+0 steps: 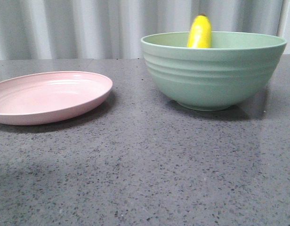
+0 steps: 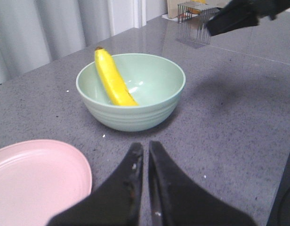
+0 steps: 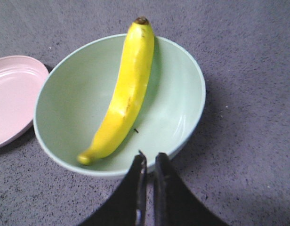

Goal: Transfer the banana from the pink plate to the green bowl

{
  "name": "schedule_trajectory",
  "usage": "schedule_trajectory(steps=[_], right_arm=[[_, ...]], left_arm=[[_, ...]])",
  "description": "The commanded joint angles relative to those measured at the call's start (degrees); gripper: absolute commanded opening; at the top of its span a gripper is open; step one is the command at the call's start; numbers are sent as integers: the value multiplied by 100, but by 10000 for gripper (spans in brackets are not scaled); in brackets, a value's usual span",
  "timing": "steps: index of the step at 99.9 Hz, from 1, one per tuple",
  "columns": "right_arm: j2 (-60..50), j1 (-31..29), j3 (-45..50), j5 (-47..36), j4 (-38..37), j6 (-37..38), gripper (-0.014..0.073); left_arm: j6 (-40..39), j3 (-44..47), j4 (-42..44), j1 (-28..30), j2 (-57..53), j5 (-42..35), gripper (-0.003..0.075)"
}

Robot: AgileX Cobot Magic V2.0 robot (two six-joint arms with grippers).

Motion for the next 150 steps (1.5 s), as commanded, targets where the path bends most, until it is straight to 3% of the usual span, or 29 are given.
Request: schedule_trajectory(steps=[1, 24, 54, 108, 124, 141, 150], right_arm=[[-725, -29, 357, -831, -13, -75, -78], [-2646, -29, 1721, -1813, -251, -75, -79], [-4122, -29, 2662, -1439, -263, -75, -79], [-4193, -29, 2771, -1362, -263, -75, -79], [-4193, -29, 2771, -1362, -263, -75, -80], [-4193, -29, 2771, -1370, -263, -75, -79], [-4193, -29, 2771, -1370, -263, -75, -80]], left_arm=[[-96, 325, 99, 0, -455, -782, -19], [-96, 1485, 99, 0, -1651, -1396, -19], [-96, 2207, -199, 0, -2236, -1385, -19], [-96, 2318, -199, 0, -2236, -1359, -19], [-83, 2456, 499, 27, -2236, -1459, -19], [-50, 2695, 2, 690, -2236, -1619, -19], [493, 2922, -379, 1325, -2236, -2047, -19]])
